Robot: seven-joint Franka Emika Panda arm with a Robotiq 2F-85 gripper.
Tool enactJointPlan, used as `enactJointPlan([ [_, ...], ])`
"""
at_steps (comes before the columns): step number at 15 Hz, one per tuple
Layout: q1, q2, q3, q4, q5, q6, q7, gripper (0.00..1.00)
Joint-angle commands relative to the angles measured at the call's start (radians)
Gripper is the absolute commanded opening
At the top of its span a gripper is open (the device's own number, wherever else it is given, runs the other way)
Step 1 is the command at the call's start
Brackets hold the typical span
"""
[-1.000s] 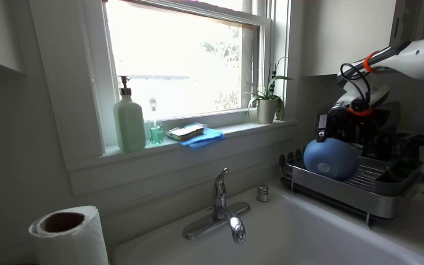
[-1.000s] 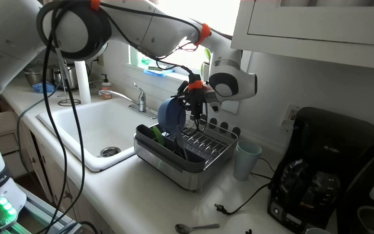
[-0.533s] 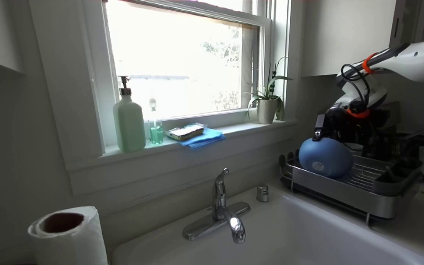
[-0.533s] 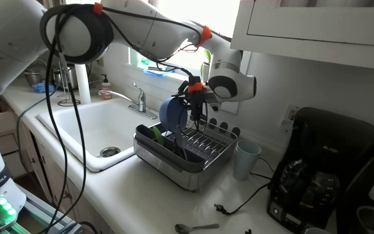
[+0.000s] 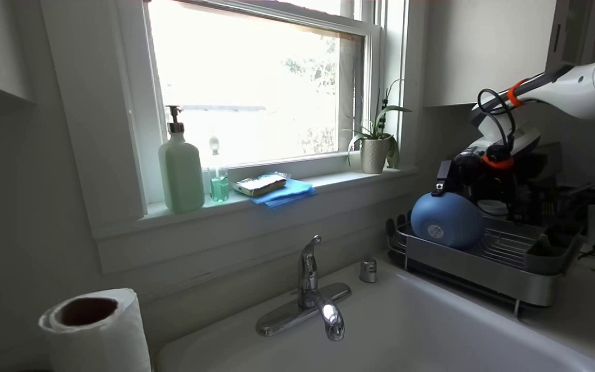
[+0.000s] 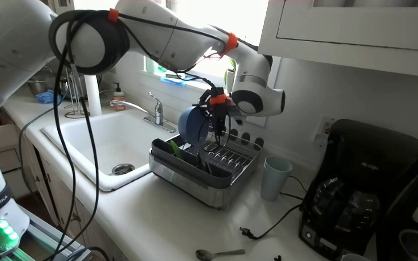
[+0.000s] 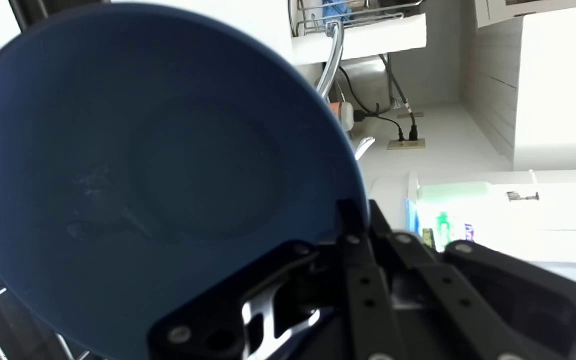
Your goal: Position the bowl upright on the dish rack
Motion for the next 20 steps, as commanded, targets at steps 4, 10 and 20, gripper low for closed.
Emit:
enactJointPlan([
  [4, -0.012, 0.081, 0.002, 0.115, 0.017, -0.070, 0.036, 0.01],
  [10, -0.006, 0.114, -0.006, 0.176, -0.003, -0.088, 0.110, 0.32],
  [20, -0.005, 0.161, -0.015, 0.235, -0.028, -0.076, 0.165, 0.98],
])
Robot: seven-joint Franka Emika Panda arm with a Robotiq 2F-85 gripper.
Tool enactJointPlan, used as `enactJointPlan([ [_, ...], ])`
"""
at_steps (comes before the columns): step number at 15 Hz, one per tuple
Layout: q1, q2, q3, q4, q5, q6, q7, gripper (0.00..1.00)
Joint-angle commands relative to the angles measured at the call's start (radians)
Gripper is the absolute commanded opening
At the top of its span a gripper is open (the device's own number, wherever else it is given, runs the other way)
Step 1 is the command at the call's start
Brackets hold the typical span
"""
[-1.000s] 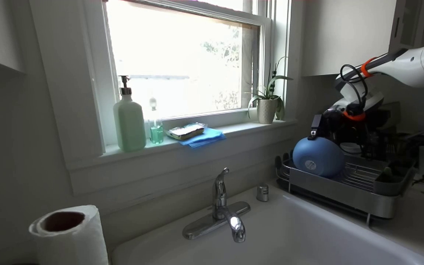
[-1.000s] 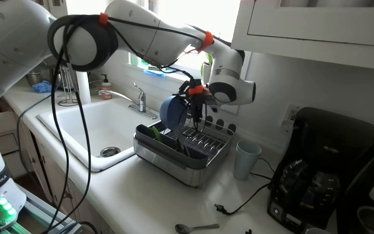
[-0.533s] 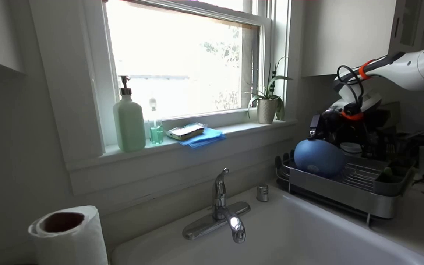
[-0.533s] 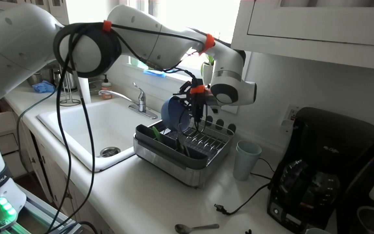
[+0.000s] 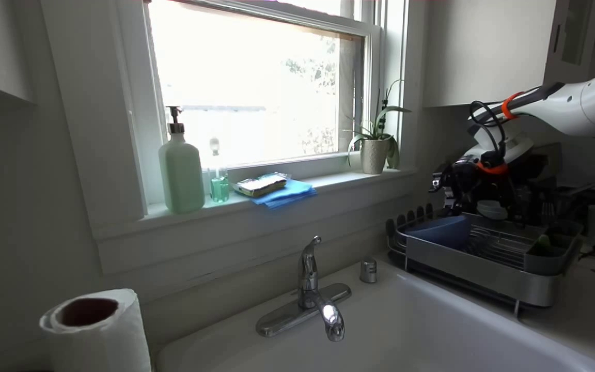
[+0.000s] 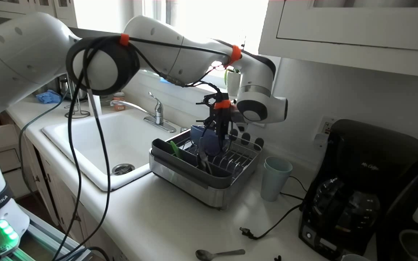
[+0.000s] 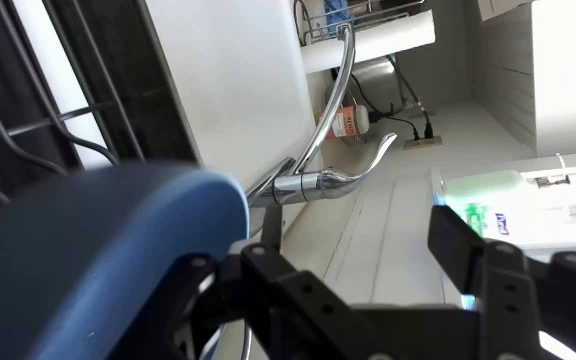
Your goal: Position the bowl upright on the dish rack
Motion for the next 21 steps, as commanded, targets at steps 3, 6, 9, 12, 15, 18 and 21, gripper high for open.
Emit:
enactJointPlan([
  [3, 0.024, -0.007, -0.044, 0.049, -0.067, 0.012, 0.062, 1.00],
  [6, 0.066, -0.060, -0.091, 0.023, -0.142, 0.082, 0.065, 1.00],
  [9, 0.110, -0.112, -0.135, 0.002, -0.210, 0.169, 0.062, 1.00],
  [12, 0.160, -0.146, -0.187, -0.008, -0.284, 0.265, 0.062, 1.00],
  [15, 0.196, -0.149, -0.240, -0.028, -0.352, 0.328, 0.070, 1.00],
  [18, 0.228, -0.150, -0.292, -0.048, -0.420, 0.376, 0.079, 1.00],
  [21, 0.254, -0.149, -0.333, -0.063, -0.478, 0.396, 0.075, 1.00],
])
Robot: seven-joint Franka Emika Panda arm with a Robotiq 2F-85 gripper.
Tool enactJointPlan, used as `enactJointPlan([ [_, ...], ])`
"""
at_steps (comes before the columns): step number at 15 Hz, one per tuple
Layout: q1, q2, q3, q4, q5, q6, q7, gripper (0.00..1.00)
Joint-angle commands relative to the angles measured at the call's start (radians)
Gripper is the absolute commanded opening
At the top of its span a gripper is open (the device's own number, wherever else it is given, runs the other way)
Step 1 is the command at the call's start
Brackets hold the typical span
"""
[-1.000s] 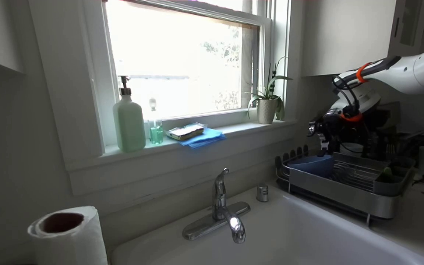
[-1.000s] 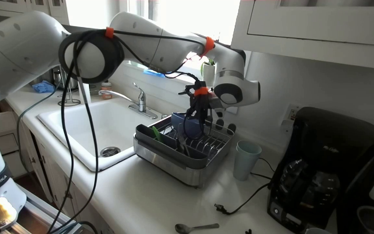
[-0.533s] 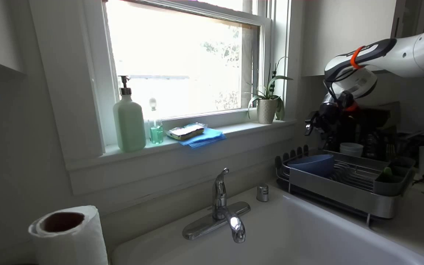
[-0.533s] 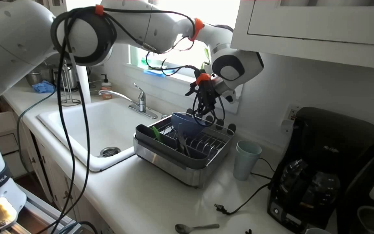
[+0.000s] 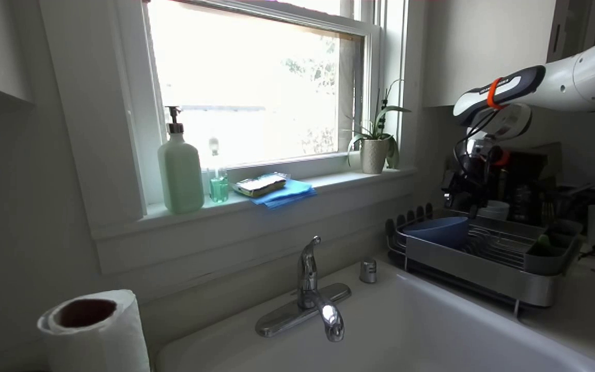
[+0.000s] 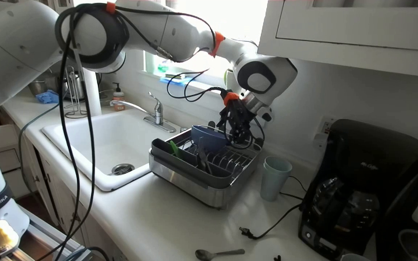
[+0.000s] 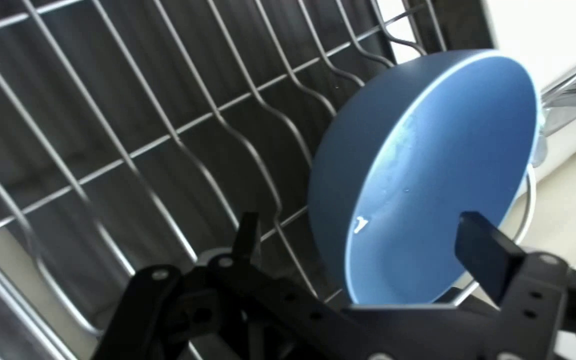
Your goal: Position the bowl upright on the dish rack
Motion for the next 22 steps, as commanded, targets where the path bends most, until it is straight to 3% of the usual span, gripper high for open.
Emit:
enactJointPlan([
  [1, 0.069, -0.048, -0.056, -0.043, -0.098, 0.032, 0.024, 1.00],
  [7, 0.080, -0.051, -0.052, -0.057, -0.090, -0.006, 0.014, 0.99],
  [9, 0.097, -0.050, -0.057, -0.056, -0.098, -0.015, 0.014, 0.74],
  [10, 0.104, -0.050, -0.061, -0.054, -0.106, -0.021, 0.012, 0.71],
  [14, 0.146, -0.052, -0.097, -0.043, -0.188, -0.012, 0.006, 0.44],
  [15, 0.242, -0.085, -0.092, -0.139, -0.200, 0.068, 0.063, 0.36],
  [17, 0.276, -0.085, -0.099, -0.141, -0.231, 0.077, 0.078, 0.22],
  [22, 0.382, -0.088, -0.164, -0.175, -0.387, 0.113, 0.120, 0.05],
])
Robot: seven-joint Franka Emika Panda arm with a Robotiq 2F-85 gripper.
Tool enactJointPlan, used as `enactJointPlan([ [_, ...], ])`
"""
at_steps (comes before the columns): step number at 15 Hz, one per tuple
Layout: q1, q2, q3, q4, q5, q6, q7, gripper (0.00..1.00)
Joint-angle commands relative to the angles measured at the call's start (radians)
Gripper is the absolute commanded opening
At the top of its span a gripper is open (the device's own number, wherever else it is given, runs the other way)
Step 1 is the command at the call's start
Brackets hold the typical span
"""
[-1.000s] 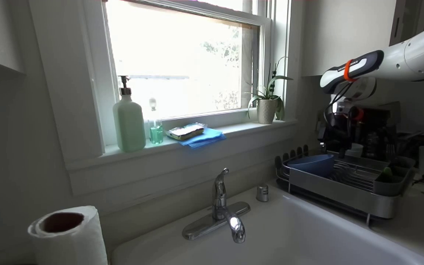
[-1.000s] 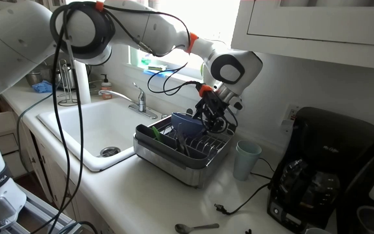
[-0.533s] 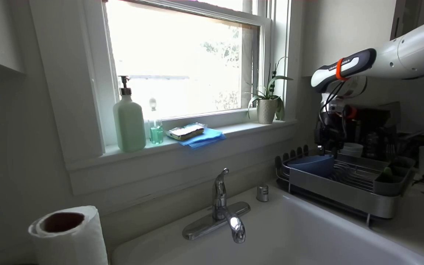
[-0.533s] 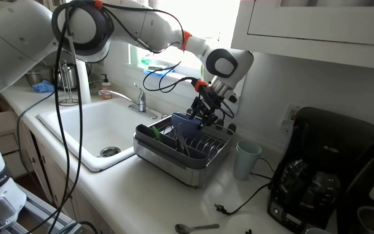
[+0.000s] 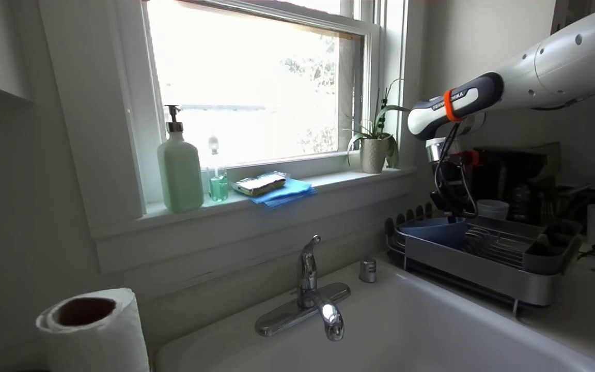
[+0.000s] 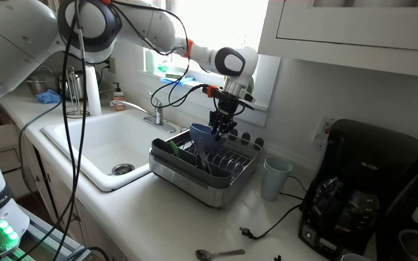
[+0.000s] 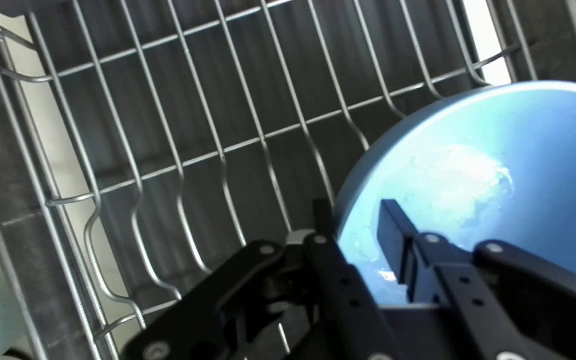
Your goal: Position the bowl upright on the dish rack
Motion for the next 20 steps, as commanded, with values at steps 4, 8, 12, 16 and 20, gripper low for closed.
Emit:
enactJointPlan([
  [4, 0.190, -0.113, -0.058, -0.210, -0.126, 0.146, 0.093, 0.01],
  [8, 0.324, -0.211, -0.112, -0.362, -0.248, 0.293, 0.129, 0.01],
  [12, 0.433, -0.286, -0.175, -0.487, -0.402, 0.422, 0.144, 0.01],
  [16, 0.305, -0.401, 0.004, -0.527, -0.620, 0.497, 0.192, 0.01],
  [20, 0.211, -0.384, 0.103, -0.462, -0.651, 0.468, 0.188, 0.05],
])
